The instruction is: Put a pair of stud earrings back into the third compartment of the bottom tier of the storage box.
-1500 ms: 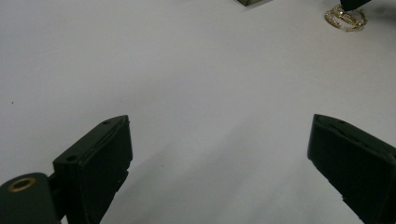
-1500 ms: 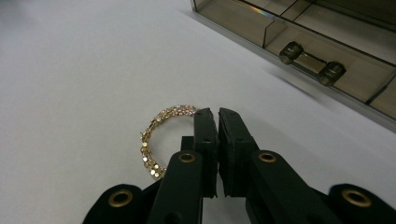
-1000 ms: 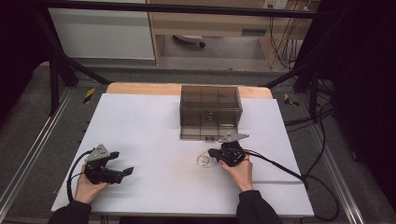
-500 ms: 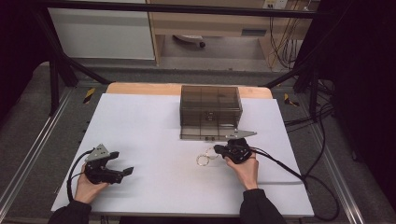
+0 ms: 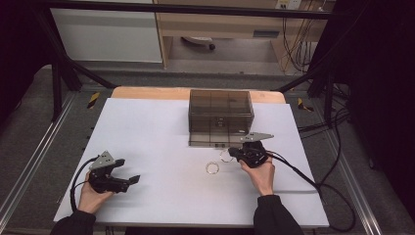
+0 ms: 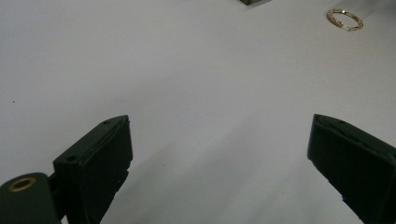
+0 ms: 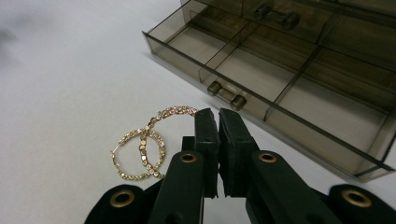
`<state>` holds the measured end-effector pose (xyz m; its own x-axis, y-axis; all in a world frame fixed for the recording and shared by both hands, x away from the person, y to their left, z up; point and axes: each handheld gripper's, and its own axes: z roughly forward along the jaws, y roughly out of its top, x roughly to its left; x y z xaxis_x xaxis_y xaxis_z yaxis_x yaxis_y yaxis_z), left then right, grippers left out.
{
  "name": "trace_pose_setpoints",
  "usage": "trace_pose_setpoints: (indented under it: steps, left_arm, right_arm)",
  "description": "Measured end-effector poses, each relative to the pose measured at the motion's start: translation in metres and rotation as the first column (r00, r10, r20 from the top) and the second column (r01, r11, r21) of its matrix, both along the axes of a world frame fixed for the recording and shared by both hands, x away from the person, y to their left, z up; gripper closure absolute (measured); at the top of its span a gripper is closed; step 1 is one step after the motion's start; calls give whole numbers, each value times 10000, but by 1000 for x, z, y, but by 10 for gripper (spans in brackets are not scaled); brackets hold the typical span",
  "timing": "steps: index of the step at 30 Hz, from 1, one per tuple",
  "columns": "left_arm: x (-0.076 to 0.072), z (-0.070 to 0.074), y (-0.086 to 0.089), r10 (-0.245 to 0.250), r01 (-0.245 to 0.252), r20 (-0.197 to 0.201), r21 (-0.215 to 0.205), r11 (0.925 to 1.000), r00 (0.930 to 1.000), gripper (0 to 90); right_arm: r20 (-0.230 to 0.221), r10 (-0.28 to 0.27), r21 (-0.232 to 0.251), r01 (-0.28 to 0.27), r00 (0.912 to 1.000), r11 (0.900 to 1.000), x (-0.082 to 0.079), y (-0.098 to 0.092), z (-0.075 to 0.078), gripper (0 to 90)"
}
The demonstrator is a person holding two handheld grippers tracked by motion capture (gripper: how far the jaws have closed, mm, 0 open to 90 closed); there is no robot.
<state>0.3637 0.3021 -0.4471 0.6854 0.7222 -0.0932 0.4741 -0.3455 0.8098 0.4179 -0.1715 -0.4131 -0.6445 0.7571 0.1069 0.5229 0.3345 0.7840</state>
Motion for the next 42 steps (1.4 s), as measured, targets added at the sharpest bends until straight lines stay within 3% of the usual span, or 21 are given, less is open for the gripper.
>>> trace_pose_setpoints:
  steps: [10,21,42]
  left_arm:
    - [0,0,0,9,-9,-1,10,10000,10000,66]
    - [0,0,0,-12,12,-1,50,10000,10000,66]
    - [1,-1,0,17,-17,-29,68,10000,10000,66]
  right_arm:
    - [74,-428,58,428,9991,9991,9,-10,7,871]
    - [79,-946,0,946,9955,9955,20,-23,7,871]
    - [69,-1623,-328,1625,9867,9862,50,-28,1,871]
